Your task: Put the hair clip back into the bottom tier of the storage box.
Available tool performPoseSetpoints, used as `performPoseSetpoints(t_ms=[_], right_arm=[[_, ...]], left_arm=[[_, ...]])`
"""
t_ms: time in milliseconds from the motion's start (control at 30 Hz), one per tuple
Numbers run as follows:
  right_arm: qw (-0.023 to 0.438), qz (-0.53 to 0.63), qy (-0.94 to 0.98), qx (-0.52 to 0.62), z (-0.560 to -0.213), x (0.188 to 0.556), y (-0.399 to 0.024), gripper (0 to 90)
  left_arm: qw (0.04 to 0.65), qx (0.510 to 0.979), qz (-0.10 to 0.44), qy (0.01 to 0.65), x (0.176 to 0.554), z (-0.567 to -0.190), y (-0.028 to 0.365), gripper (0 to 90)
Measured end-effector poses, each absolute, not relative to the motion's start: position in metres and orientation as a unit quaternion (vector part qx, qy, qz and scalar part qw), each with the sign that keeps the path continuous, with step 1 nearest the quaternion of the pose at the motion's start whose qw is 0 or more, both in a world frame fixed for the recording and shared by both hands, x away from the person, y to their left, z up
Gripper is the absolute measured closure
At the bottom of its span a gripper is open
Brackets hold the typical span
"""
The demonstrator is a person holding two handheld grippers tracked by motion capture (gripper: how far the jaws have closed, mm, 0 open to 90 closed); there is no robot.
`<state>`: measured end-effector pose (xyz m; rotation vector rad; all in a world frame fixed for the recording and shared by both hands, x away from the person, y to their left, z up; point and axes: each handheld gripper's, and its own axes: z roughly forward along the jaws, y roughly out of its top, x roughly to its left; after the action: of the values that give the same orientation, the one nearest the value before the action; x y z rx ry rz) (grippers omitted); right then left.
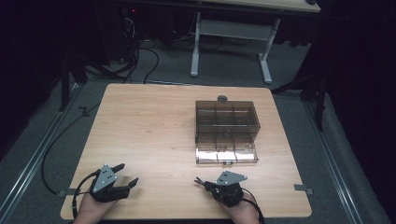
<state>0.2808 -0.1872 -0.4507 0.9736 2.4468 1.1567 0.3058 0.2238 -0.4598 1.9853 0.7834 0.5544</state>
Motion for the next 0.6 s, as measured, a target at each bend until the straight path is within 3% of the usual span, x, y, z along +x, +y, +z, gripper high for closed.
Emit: performPoseSetpoints(t_ms=[600], right_arm=[[0.174,0.398,0.807,0.399,-0.448,0.267,-0.238,87.1]], left_arm=[[0.452,0.803,0.224,0.316,0.306,-0.46,0.224,25.6]])
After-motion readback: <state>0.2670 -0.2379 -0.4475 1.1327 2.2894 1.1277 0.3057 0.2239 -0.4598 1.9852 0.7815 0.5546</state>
